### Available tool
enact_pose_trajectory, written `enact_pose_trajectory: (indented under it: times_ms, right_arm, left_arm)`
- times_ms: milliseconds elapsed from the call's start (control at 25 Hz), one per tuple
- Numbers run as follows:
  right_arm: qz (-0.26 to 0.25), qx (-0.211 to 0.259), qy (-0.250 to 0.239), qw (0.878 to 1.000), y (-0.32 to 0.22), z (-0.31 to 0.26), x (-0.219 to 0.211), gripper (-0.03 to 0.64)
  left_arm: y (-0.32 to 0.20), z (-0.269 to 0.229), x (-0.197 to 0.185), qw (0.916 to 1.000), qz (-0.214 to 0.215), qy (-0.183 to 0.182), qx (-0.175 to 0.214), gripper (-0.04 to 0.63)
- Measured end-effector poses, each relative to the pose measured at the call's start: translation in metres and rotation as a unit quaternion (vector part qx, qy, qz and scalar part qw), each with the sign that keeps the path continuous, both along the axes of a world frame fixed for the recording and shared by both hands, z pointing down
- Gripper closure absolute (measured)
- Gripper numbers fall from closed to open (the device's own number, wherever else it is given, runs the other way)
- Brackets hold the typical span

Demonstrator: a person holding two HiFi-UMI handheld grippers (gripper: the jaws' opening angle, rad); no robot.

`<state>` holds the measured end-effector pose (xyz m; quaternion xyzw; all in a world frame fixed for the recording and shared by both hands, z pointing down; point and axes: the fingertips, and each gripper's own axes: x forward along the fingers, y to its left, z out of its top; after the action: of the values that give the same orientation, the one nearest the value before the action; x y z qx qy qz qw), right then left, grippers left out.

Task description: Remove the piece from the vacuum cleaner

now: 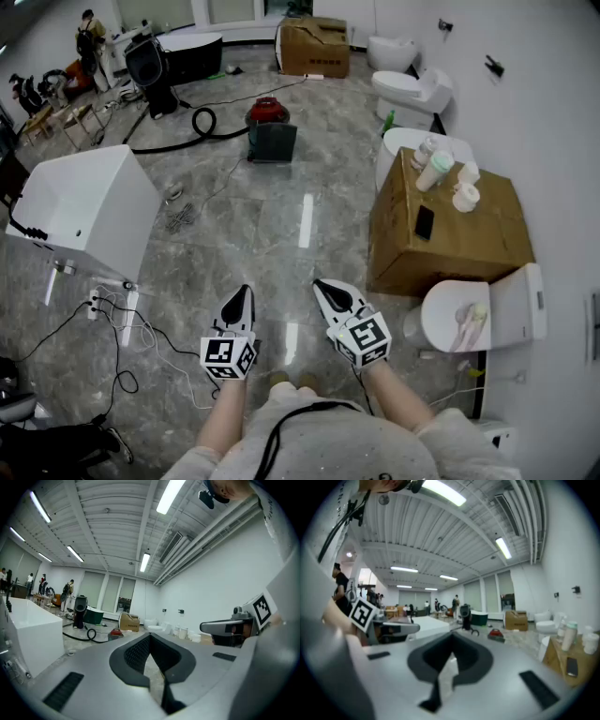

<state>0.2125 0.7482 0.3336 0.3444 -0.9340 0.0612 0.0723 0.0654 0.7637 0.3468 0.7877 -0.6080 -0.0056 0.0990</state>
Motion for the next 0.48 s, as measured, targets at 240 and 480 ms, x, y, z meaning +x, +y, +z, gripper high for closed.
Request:
enact_pose_trajectory:
  times_ms: [240,480]
  right_arm:
    - [-0.003,0.008,0.003,1.000,-0.009,-0.002,0.003,0.606]
    - [0.010,0.002,-0.010,1.000,-0.006,-0.004,0.016,0.606]
  left_arm:
    - [-0.006,0.000,-0.003,0.9997,0.006,-0.021,0.008,0.572]
    - [0.006,0.004,-0.002,0.9999,-0.006,-0.012,0.000,0.572]
